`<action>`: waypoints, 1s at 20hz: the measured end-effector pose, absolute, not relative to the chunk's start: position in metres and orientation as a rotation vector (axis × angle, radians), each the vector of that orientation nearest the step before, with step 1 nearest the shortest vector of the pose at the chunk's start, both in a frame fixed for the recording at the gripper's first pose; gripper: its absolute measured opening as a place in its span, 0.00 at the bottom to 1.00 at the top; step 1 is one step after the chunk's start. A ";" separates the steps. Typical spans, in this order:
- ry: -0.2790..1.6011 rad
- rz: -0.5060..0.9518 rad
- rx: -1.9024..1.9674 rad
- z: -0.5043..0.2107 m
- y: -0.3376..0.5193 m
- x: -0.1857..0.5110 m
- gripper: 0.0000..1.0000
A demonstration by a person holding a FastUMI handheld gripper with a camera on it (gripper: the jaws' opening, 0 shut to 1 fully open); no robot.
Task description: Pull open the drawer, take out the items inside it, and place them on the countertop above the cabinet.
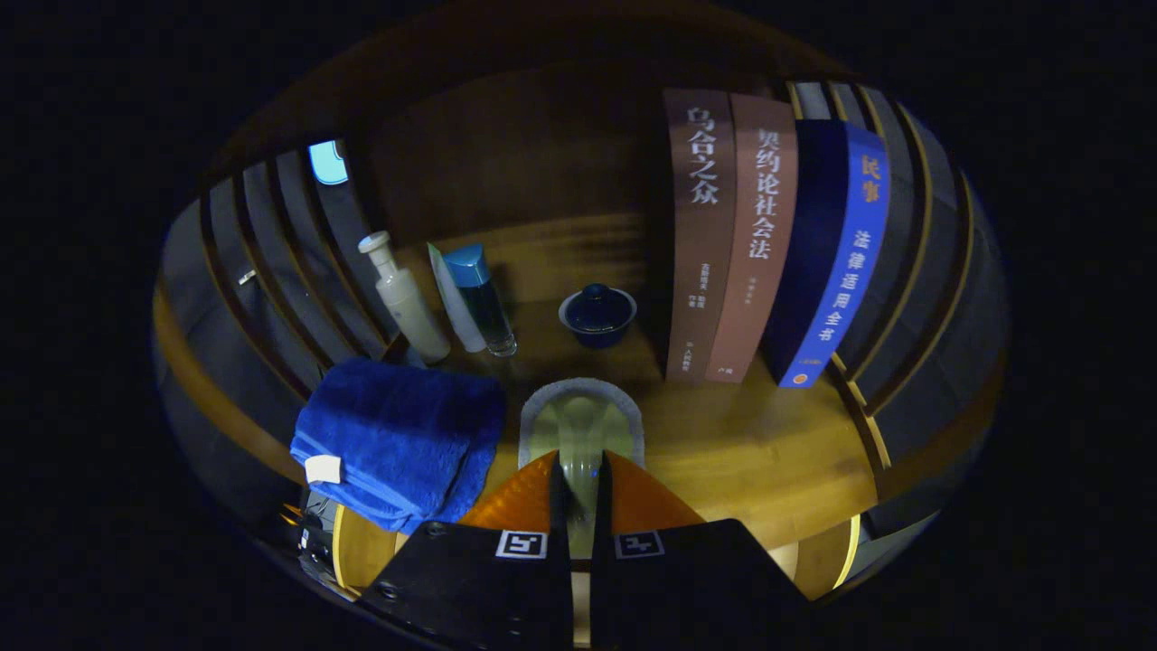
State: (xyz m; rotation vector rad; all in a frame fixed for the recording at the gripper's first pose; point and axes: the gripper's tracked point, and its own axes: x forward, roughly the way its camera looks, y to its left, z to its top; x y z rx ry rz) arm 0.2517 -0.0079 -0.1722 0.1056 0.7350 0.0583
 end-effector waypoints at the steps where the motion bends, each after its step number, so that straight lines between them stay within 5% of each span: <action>1: 0.741 0.056 0.104 -0.176 -0.007 0.259 0.12; 7: 0.742 0.036 0.120 -0.183 -0.007 0.276 0.22; 11: 0.708 0.034 0.110 -0.175 -0.010 0.280 0.97; 20: 0.659 0.045 0.123 -0.155 -0.003 0.246 1.00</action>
